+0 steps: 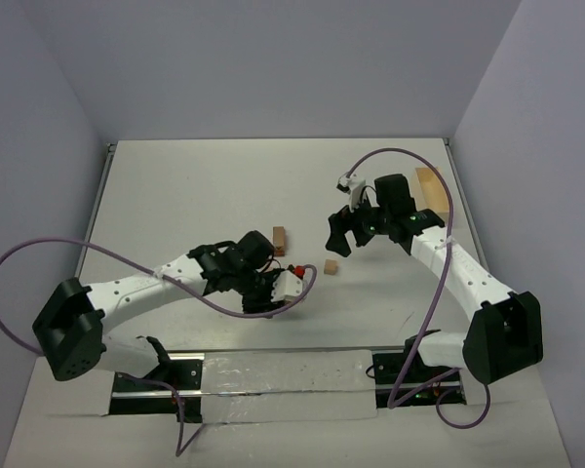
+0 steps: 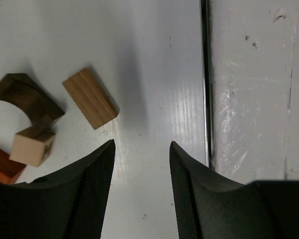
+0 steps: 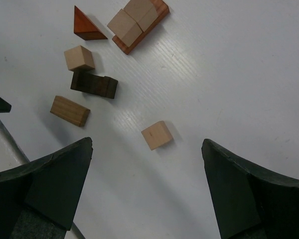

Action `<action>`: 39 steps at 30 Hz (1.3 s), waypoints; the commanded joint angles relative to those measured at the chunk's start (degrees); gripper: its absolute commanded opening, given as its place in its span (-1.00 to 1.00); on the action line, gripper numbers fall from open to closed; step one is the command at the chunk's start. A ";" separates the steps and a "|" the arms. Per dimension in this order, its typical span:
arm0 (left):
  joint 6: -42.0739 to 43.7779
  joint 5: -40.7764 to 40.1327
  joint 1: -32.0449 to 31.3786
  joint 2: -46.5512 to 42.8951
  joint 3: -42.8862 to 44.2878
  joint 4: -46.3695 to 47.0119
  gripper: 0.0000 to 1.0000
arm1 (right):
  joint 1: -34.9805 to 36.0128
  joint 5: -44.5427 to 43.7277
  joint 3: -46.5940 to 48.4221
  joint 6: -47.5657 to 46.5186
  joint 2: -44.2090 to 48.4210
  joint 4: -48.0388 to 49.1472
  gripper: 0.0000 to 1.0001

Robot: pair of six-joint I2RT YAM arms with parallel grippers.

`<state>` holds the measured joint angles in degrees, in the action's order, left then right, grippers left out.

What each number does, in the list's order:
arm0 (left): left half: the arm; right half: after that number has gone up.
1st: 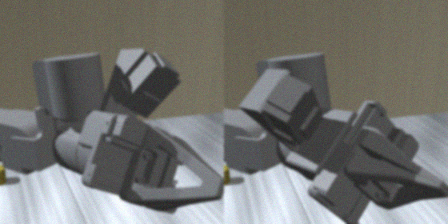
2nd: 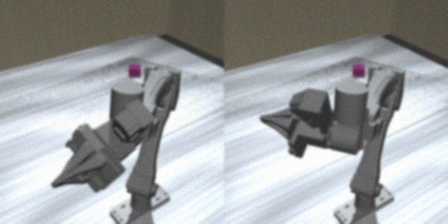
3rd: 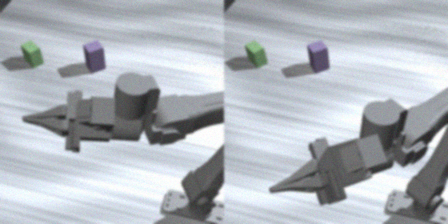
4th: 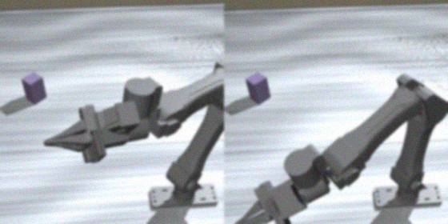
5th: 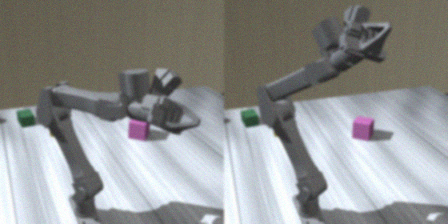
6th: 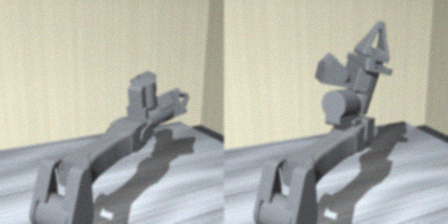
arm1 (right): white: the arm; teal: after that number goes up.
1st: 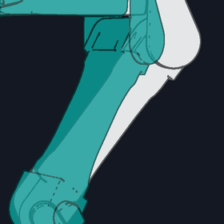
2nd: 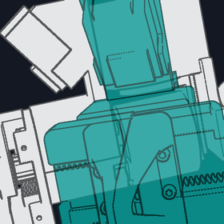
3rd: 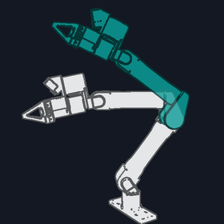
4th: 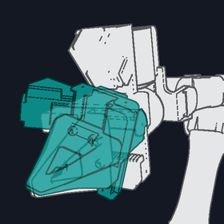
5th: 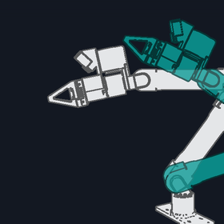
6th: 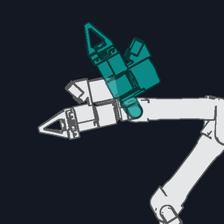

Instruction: Build the wood block tower

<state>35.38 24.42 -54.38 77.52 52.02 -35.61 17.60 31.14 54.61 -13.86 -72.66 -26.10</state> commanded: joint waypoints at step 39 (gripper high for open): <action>-32.13 -19.04 -4.05 20.67 7.80 13.93 0.04 | -2.24 1.29 -2.30 0.17 3.05 1.29 0.93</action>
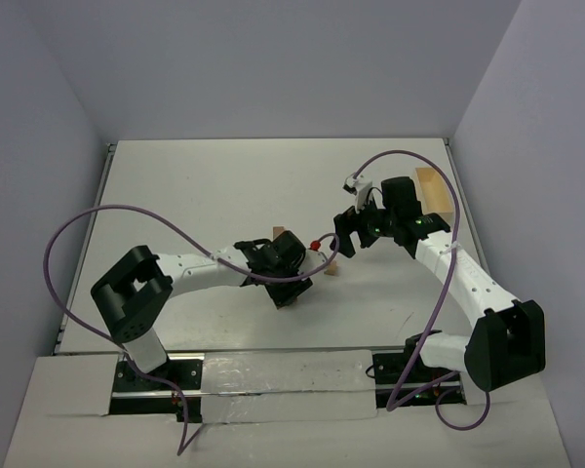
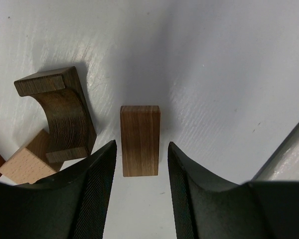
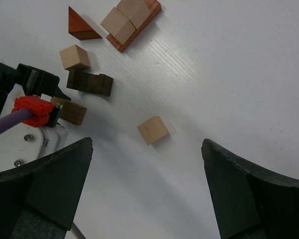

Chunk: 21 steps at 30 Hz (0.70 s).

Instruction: Build the wood block tower

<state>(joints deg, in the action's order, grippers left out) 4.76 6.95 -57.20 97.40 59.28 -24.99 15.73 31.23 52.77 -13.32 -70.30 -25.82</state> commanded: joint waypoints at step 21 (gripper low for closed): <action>-4.23 -5.35 -2.77 1.69 -0.12 3.52 -0.33 | -0.40 1.55 -0.65 -0.27 0.90 0.60 0.93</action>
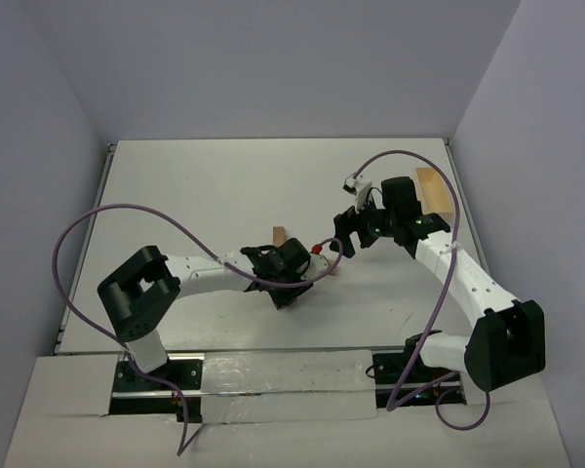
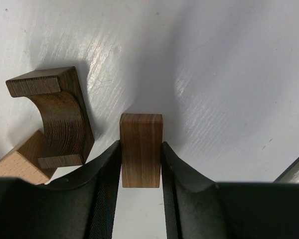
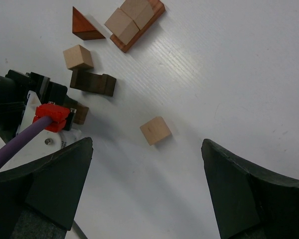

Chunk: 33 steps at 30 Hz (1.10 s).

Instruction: Build the wood block tower

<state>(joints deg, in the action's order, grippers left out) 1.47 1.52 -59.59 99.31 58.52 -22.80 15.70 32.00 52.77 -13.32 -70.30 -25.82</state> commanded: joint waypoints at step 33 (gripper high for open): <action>-40.19 -30.87 11.85 8.63 38.35 -26.69 -1.00 | -0.59 -1.04 3.16 5.00 -0.20 1.28 0.90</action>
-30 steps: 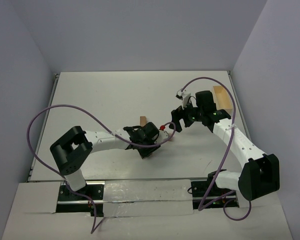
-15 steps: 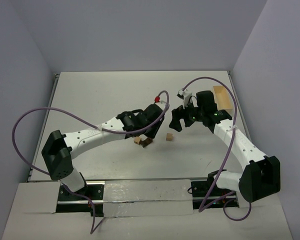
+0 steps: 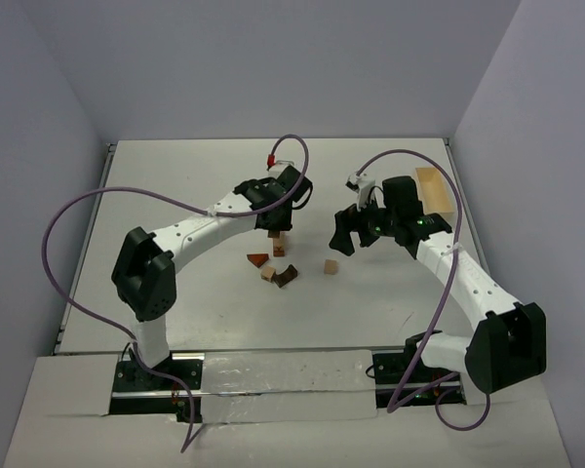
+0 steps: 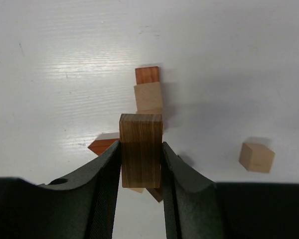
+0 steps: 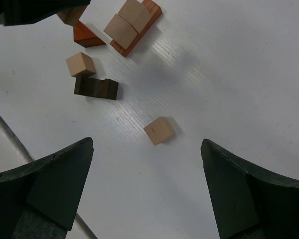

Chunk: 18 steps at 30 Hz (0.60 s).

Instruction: Build the wood block tower

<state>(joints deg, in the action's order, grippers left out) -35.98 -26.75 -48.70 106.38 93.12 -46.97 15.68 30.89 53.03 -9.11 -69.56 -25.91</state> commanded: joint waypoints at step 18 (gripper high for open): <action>-6.73 6.97 4.23 8.14 4.44 -0.72 -1.00 | -0.57 -0.13 4.10 1.03 -2.42 0.77 0.89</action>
<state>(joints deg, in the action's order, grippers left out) -41.24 -23.63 -45.37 115.00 97.35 -49.81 15.49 30.88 54.40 -8.54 -71.85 -25.99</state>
